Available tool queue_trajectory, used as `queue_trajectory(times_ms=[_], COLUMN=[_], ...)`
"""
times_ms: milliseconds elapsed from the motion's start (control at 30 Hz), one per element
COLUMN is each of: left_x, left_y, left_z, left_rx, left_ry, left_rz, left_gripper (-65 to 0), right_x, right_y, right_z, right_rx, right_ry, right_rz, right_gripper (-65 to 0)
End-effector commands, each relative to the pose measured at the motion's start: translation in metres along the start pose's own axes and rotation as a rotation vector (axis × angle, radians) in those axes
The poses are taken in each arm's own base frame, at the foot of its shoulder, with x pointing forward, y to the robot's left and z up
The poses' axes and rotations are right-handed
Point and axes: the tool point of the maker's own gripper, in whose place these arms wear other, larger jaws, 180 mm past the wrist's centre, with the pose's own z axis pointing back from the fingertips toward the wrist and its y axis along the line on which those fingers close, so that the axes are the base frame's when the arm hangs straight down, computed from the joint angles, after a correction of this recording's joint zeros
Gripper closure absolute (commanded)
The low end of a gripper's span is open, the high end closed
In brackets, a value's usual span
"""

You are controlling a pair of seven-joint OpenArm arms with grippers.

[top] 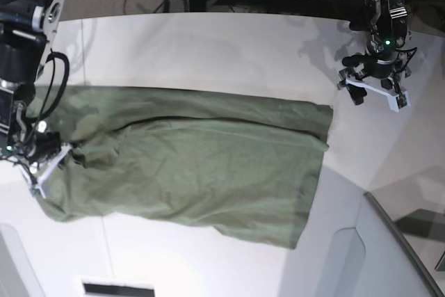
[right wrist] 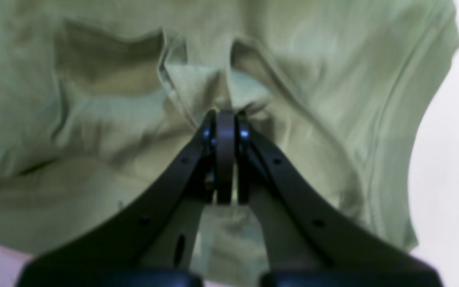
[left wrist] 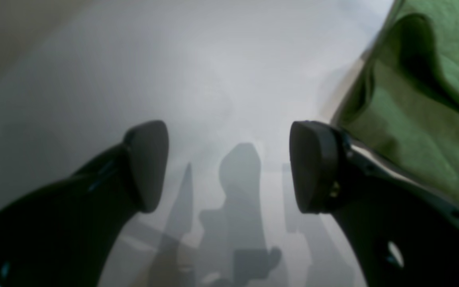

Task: Layout the t-shirt on the table in an organized manner, then fold the t-shirt properly
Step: 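Reach the right gripper down to the shirt side seam and pinch it, then grasp the shirt edge with both grippers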

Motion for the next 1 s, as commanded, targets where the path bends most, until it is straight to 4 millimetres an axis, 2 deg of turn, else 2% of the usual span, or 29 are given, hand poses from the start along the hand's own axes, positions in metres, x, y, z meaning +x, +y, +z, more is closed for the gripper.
queue_trajectory(times_ms=[0, 200, 267, 300, 367, 433, 467, 500, 567, 600, 633, 700, 767, 800, 867, 967], left_x=[0.012, 0.012, 0.013, 0.013, 0.015, 0.015, 0.020, 0.026, 0.034, 0.038, 0.041, 0.051, 0.050, 0.049, 0.042, 0.033], left_y=[0.003, 0.003, 0.002, 0.002, -0.002, -0.027, -0.040, -0.051, -0.064, -0.068, -0.075, -0.089, -0.099, -0.104, -0.111, -0.117], left_z=[0.001, 0.001, 0.001, 0.002, 0.003, 0.006, 0.010, 0.014, 0.020, 0.020, 0.019, 0.016, 0.005, -0.001, -0.014, -0.031], left_rx=[0.004, 0.003, 0.001, 0.000, -0.015, -0.113, -0.159, -0.196, -0.229, -0.236, -0.246, -0.261, -0.268, -0.270, -0.267, -0.258], left_ry=[-0.041, -0.039, -0.040, -0.041, -0.045, -0.052, -0.067, -0.085, -0.112, -0.122, -0.130, -0.151, -0.135, -0.125, -0.093, -0.044], left_rz=[-0.009, -0.007, -0.008, -0.009, -0.022, -0.076, -0.097, -0.107, -0.106, -0.098, -0.078, -0.040, -0.010, 0.005, 0.033, 0.057], left_gripper=[-44.1, -44.1, -44.1, -44.1, -44.1, -44.1, -43.9, -43.9, -43.8, -42.8, -39.2, -26.2, -6.9, 0.0, 0.0, 0.0], right_x=[0.027, 0.049, 0.053, 0.052, 0.051, 0.047, 0.043, 0.041, 0.035, 0.032, 0.027, 0.018, 0.005, -0.001, -0.011, -0.027], right_y=[-0.004, -0.004, -0.013, -0.018, -0.028, -0.034, -0.034, -0.039, -0.043, -0.040, -0.034, -0.020, -0.005, 0.000, 0.007, 0.011], right_z=[0.004, -0.003, -0.002, -0.002, -0.002, -0.001, -0.001, 0.002, 0.013, 0.019, 0.026, 0.037, 0.045, 0.047, 0.048, 0.045], right_rx=[0.000, 0.015, -0.021, -0.048, -0.097, -0.128, -0.130, -0.141, -0.165, -0.170, -0.175, -0.171, -0.160, -0.157, -0.149, -0.140], right_ry=[-0.062, -0.147, -0.171, -0.173, -0.172, -0.170, -0.167, -0.174, -0.202, -0.221, -0.240, -0.270, -0.282, -0.280, -0.272, -0.244], right_rz=[0.006, -0.021, -0.047, -0.068, -0.106, -0.129, -0.128, -0.121, -0.093, -0.072, -0.050, -0.020, -0.002, 0.003, 0.004, -0.004], right_gripper=[-0.2, -0.3, -3.6, -8.1, -21.8, -39.5, -45.5, -47.1, -43.8, -39.3, -33.3, -18.3, -0.6, 0.0, -2.1, -0.3])
